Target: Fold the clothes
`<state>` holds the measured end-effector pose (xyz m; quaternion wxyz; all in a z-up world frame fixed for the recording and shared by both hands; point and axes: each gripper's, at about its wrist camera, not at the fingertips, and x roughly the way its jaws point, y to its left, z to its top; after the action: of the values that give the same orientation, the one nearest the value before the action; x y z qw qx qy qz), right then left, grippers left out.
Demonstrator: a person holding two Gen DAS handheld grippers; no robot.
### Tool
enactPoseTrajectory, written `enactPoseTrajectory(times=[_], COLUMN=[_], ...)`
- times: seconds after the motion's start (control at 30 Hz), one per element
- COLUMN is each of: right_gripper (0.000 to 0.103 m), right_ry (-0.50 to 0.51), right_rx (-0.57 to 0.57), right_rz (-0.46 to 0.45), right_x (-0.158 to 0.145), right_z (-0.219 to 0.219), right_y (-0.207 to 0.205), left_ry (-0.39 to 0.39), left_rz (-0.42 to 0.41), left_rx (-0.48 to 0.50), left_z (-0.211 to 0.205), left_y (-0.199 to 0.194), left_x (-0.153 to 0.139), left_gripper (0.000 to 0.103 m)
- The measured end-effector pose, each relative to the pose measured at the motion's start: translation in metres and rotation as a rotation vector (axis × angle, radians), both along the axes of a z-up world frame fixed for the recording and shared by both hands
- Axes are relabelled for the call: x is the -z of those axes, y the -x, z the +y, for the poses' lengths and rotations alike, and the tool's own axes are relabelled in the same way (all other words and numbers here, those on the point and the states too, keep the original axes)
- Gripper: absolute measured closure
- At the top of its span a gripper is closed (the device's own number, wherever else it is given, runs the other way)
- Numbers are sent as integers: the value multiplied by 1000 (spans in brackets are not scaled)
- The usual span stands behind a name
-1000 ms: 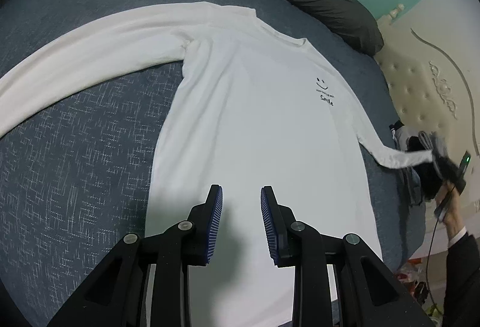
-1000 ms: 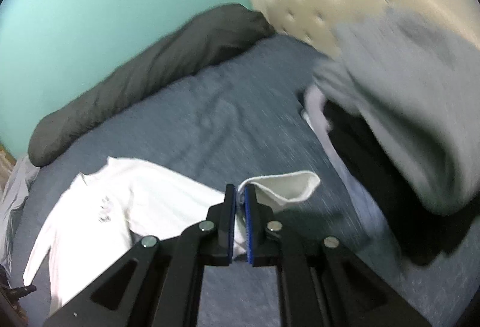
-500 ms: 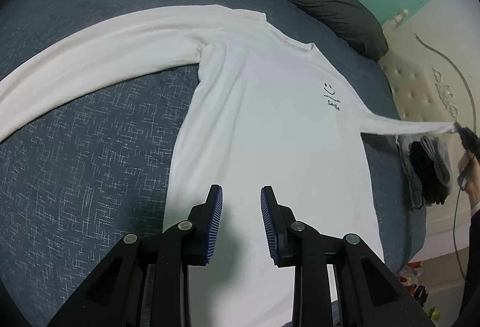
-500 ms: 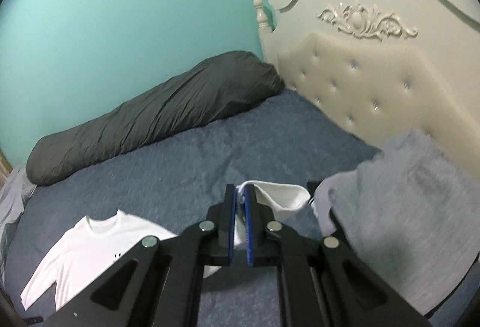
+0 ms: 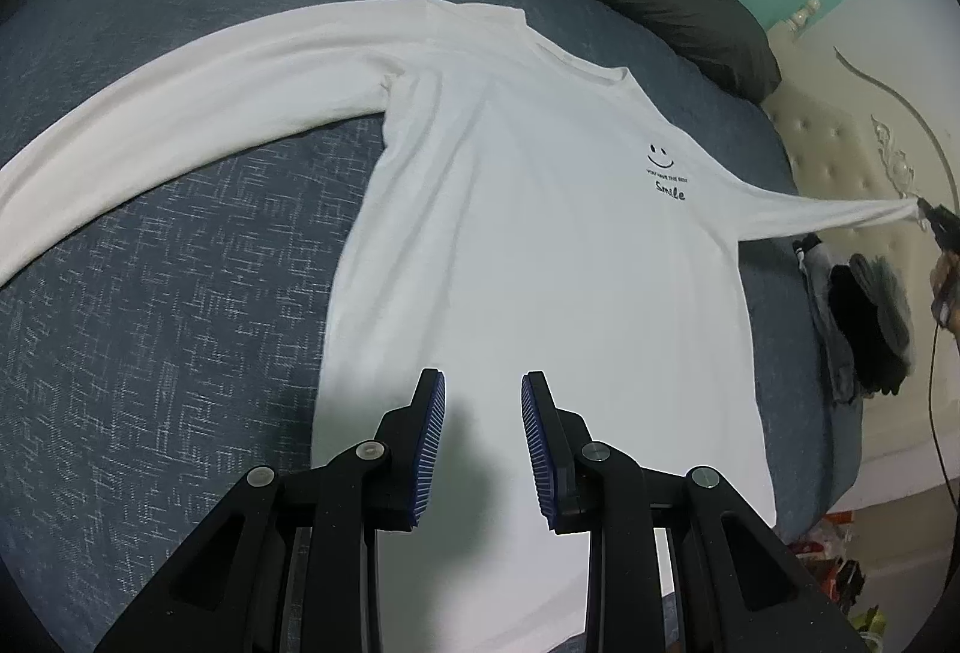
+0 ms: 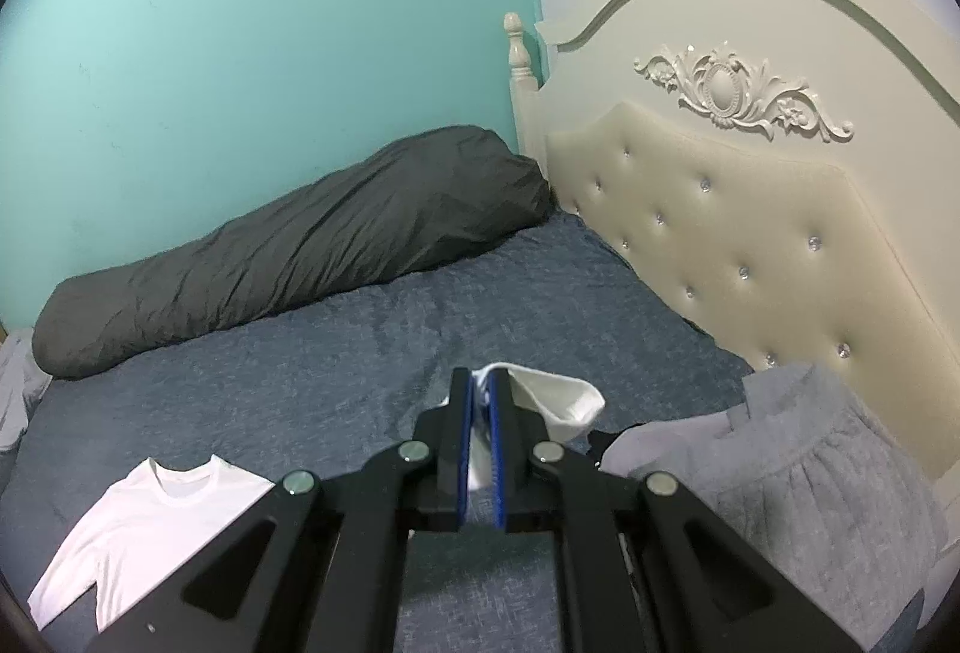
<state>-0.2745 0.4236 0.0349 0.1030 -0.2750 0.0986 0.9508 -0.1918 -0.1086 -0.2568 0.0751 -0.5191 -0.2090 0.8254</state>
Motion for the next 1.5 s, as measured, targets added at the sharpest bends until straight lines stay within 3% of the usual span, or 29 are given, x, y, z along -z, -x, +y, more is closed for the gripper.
enactPoseTrajectory(times=[0.23, 0.33, 0.53, 0.67, 0.87, 0.97, 1.07, 1.23, 1.47, 1.5], right_gripper=[98, 98, 98, 98, 98, 98, 98, 98, 93, 87], right_ry=[44, 50, 62, 103, 154, 165, 200, 206, 238, 251], right_rx=[-155, -293, -611, -807, -1034, -1085, -1122, -1126, -1088, -1084], right_rz=[74, 87, 55, -13, -190, -279, -360, -435, -532, -532], right_x=[-15, -26, -17, 20, 118, 166, 212, 262, 288, 288], right_z=[-59, -120, -268, -364, -479, -513, -536, -553, -538, -534], right_y=[4, 3, -15, -39, -85, -102, -111, -123, -131, -132], left_ry=[-31, -51, -93, -131, -143, -151, -155, -160, -189, -192], left_rz=[27, 56, 100, 122, 116, 104, 94, 75, 56, 55], left_rx=[24, 30, 10, -24, -62, -85, -98, -100, -84, -78], left_z=[15, 20, 18, 6, -14, -25, -35, -40, -27, -24], left_y=[6, 2, -9, -18, -28, -32, -34, -31, -13, -9], left_x=[-10, -19, -32, -35, -21, -10, 2, 20, 42, 45], left_gripper=[72, 62, 61, 59, 57, 57, 57, 57, 54, 53])
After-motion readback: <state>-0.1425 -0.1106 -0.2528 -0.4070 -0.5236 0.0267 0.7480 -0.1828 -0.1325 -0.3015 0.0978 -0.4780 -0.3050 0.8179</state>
